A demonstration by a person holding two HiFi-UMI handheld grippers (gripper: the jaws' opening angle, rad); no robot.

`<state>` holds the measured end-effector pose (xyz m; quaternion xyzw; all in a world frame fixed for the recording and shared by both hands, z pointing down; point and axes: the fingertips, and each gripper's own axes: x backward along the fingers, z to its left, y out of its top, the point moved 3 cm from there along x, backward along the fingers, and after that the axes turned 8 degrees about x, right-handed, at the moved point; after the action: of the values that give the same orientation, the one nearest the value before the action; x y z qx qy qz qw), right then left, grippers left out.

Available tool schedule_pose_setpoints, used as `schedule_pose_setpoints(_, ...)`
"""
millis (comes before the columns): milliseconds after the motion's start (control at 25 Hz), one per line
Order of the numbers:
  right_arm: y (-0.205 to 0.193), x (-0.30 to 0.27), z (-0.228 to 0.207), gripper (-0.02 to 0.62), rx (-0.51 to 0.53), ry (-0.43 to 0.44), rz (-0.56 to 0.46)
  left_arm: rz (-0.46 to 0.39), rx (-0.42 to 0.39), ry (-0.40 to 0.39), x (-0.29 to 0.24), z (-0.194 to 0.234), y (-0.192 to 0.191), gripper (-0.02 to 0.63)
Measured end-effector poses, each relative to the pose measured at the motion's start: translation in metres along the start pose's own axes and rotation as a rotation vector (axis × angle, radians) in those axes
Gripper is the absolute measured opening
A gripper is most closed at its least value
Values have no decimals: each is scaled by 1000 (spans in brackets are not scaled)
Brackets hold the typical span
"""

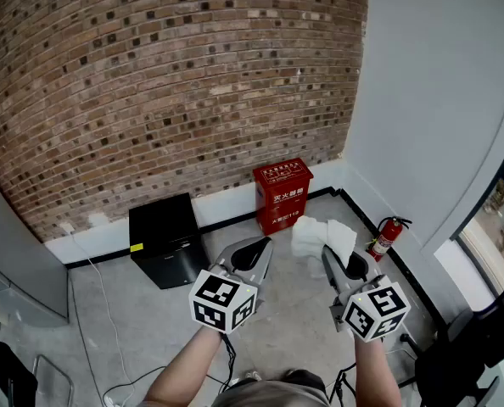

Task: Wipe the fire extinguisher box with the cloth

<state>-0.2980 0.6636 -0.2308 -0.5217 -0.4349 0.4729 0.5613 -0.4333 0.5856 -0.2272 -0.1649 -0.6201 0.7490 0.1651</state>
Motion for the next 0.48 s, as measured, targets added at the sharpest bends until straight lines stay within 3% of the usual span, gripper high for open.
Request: schedule_pose_setpoints(480,-1,-6,-7,107,5,18,10,12,6,-13,-12,-4,-1,0)
